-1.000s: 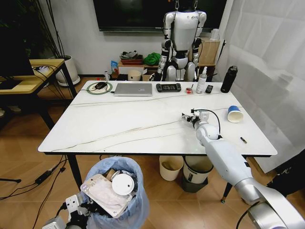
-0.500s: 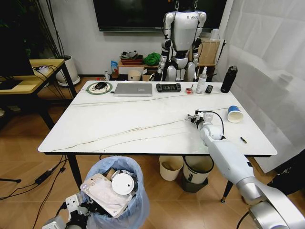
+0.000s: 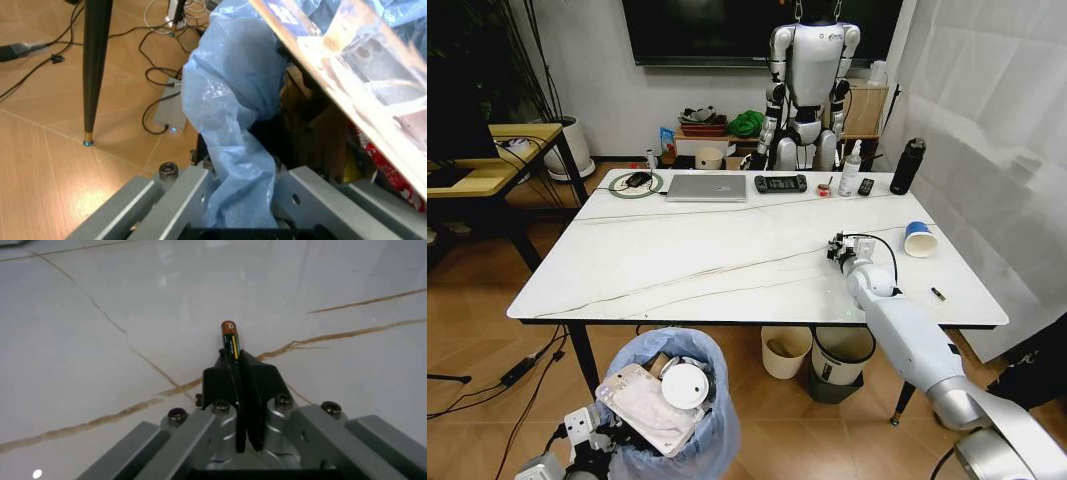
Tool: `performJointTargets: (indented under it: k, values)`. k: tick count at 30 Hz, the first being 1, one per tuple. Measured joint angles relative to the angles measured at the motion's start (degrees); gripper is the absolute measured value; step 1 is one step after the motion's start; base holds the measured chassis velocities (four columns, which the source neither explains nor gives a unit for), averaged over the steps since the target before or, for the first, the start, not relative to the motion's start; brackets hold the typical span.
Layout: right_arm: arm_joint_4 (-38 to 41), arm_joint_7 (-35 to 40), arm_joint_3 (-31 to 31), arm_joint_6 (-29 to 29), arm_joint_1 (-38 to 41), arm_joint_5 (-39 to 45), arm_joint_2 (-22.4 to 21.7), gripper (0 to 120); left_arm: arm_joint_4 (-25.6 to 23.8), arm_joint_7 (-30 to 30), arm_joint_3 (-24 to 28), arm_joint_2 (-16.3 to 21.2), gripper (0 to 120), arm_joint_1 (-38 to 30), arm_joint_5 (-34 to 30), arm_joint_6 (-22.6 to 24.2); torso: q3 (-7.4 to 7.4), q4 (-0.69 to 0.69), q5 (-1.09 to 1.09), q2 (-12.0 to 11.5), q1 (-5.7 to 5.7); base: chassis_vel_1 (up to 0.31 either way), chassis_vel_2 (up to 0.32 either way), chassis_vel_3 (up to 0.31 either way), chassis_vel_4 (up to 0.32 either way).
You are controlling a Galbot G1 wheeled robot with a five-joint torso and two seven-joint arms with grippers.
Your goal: Pick up the trash bin and place the trash from the table into it.
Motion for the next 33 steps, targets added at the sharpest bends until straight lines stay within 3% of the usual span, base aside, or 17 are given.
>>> performJointTargets:
  k: [4,10,14,15,19,21,26,33]
  values:
    - [1.9,0.0,0.1,-0.5,-0.8,0.0,-0.9,0,0.0,0.0,0.0,0.0,0,-0.1,0.0,0.0,0.01,0.00,0.01,0.0,0.00,0.000,0.000,0.000,0.000]
    - [15.1,-2.0,0.8,-0.7,-4.3,6.4,-5.1,0,0.0,0.0,0.1,0.0,0,-0.1,-0.1,0.0,0.01,-0.01,0.00,0.0,0.01,0.000,0.000,0.000,0.000]
    - [32.9,-7.8,-1.7,2.0,-9.5,14.2,-11.2,0,-0.1,0.0,-0.1,0.0,0,-0.1,-0.1,0.1,0.00,-0.02,0.02,0.0,0.00,0.000,0.000,0.000,0.000]
    - [32.9,-7.8,-1.7,2.0,-9.5,14.2,-11.2,0,-0.1,0.0,-0.1,0.0,0,-0.1,-0.1,0.1,0.00,-0.02,0.02,0.0,0.00,0.000,0.000,0.000,0.000]
    - [49.6,-15.0,-5.9,4.8,-16.3,17.6,-14.7,0,-0.4,0.0,-0.4,-0.2,0,0.0,-0.3,0.2,-0.01,-0.01,-0.01,0.0,0.00,0.000,0.000,0.000,0.000]
    - [54.3,-17.0,-8.6,5.6,-19.1,17.9,-15.6,0,-0.5,-0.1,-0.5,-0.2,0,0.1,-0.3,0.3,-0.01,0.00,0.00,0.0,0.00,0.000,0.000,0.000,0.000]
    - [60.8,-20.4,-17.2,7.6,-25.1,14.4,-17.9,0,-0.8,-0.1,-0.6,-0.3,0,0.2,-0.2,0.3,-0.01,-0.01,0.00,0.0,-0.01,0.000,0.000,0.000,0.000]
    - [57.8,-20.5,-23.5,9.3,-27.8,7.3,-18.3,0,-1.1,-0.1,-0.3,-0.7,0,0.1,0.0,0.4,0.00,-0.01,0.00,0.0,0.00,0.000,0.000,0.000,0.000]
